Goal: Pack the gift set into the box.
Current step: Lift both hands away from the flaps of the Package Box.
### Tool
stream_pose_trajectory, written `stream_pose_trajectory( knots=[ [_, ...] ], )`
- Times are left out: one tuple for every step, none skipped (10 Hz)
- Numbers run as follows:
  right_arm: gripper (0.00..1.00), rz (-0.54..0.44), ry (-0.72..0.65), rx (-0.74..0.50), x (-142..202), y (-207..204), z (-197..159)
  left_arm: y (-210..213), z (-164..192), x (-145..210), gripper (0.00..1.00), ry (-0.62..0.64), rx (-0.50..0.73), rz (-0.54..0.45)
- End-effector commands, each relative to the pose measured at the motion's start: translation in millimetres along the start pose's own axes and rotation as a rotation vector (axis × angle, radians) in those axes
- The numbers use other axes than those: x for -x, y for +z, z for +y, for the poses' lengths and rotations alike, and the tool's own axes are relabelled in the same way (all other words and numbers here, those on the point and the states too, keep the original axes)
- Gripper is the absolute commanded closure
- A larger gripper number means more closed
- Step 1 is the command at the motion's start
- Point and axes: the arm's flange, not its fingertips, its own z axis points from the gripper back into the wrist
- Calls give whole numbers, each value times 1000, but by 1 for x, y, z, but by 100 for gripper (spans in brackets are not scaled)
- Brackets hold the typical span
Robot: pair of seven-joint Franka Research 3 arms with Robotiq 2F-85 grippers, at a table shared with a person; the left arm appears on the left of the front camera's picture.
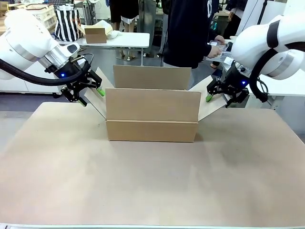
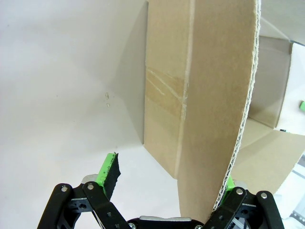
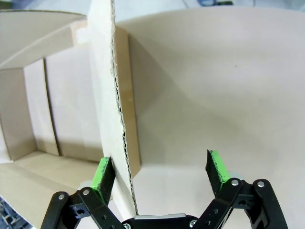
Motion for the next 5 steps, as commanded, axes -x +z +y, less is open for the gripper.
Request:
stream_pose_trajectory(
  knots=[
    [0, -4, -17, 13, -2, 2, 4, 2, -2, 1, 0, 9, -15, -6],
    [0, -4, -17, 13, -2, 2, 4, 2, -2, 1, 0, 9, -15, -6],
    [0, -4, -17, 13, -2, 2, 4, 2, -2, 1, 0, 9, -15, -6],
    [0, -4, -17, 13, -2, 2, 4, 2, -2, 1, 0, 9, -15, -6],
    [0, -4, -17, 13, -2, 2, 4, 2, -2, 1, 0, 9, -15, -6]
  ],
)
